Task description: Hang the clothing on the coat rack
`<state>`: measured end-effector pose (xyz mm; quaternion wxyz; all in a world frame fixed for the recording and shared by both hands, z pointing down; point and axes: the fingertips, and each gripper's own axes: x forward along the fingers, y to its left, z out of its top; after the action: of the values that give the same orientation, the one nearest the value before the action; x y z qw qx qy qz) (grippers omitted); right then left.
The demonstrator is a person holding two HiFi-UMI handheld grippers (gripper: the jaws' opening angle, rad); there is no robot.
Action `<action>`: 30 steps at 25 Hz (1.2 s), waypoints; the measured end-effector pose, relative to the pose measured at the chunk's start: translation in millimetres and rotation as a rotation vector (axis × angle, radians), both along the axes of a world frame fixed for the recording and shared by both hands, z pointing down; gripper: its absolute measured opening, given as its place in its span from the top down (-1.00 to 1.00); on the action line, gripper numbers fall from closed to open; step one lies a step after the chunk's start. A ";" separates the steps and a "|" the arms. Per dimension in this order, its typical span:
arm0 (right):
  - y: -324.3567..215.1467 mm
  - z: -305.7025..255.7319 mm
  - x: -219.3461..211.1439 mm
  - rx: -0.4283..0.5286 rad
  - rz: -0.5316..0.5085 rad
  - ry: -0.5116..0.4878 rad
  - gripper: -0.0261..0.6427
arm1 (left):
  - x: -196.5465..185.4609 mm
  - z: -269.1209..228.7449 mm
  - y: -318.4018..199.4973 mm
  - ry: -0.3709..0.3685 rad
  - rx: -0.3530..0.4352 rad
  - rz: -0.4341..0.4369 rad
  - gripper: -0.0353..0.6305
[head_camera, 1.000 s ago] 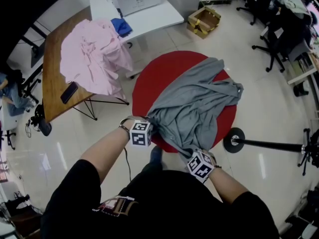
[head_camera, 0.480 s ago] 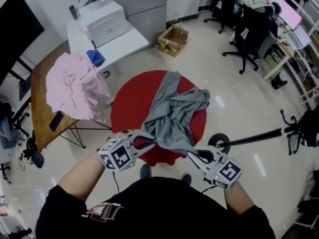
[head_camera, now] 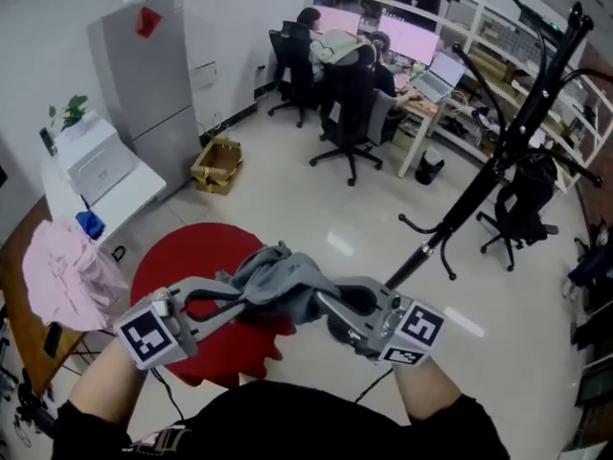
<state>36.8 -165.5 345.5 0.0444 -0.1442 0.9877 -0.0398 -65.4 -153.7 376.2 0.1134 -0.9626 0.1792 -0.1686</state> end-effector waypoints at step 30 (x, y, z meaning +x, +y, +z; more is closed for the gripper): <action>-62.3 -202.9 326.2 0.257 0.514 -0.195 0.88 | 311.2 -247.4 -142.9 0.304 0.152 0.124 0.88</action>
<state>363.0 -227.8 142.5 0.1655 -0.3782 0.9069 0.0845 245.8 -296.7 128.9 0.1674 -0.9749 0.1467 0.0001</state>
